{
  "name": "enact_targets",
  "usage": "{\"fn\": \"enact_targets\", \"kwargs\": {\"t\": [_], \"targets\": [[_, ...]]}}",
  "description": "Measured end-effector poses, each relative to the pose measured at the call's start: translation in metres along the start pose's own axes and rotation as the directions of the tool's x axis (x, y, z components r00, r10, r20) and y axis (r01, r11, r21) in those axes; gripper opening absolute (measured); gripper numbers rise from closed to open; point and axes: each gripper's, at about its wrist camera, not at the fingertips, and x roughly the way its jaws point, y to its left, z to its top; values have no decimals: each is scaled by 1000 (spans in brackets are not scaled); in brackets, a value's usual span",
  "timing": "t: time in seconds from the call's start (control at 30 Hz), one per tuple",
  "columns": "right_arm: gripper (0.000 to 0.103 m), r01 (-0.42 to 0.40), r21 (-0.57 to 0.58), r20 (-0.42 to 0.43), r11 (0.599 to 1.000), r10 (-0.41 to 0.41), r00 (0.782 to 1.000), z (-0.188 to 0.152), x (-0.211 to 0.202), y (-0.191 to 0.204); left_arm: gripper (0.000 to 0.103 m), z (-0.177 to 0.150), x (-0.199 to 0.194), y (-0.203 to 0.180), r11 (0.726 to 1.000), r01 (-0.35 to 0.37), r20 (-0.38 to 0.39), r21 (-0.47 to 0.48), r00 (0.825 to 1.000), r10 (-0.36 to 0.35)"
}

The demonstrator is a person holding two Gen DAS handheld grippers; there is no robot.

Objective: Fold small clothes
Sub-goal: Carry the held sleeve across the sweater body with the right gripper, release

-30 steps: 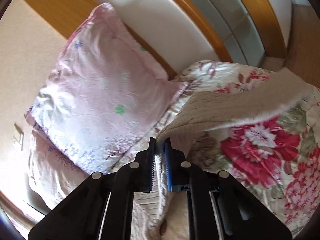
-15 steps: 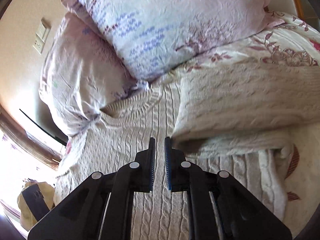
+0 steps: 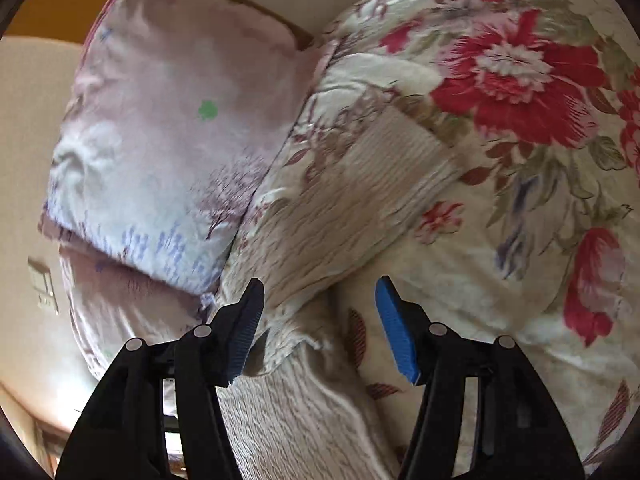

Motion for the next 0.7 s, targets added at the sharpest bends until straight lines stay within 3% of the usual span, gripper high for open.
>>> {"fn": "enact_targets", "kwargs": {"t": [0.2, 0.3, 0.37, 0.47, 0.53, 0.7], "targets": [[55, 29, 33, 68, 999, -31, 997, 19, 4, -11, 101, 0, 0, 0, 1000, 1, -1, -1, 1000, -1], [39, 48, 39, 92, 998, -52, 994, 24, 7, -17, 101, -1, 1, 0, 1000, 2, -1, -2, 1000, -2], [18, 63, 39, 97, 997, -66, 993, 25, 14, -19, 101, -1, 1, 0, 1000, 2, -1, -3, 1000, -2], [11, 84, 4, 102, 996, -84, 991, 26, 19, -15, 101, -1, 1, 0, 1000, 3, -2, -4, 1000, -3], [11, 61, -34, 117, 998, -57, 992, 24, 15, -1, 101, -1, 1, 0, 1000, 5, -1, -5, 1000, -5], [11, -119, -232, 122, 965, 150, 981, 0, 0, 75, 101, -2, 0, 2, 999, 25, 7, -24, 1000, -25]]}}
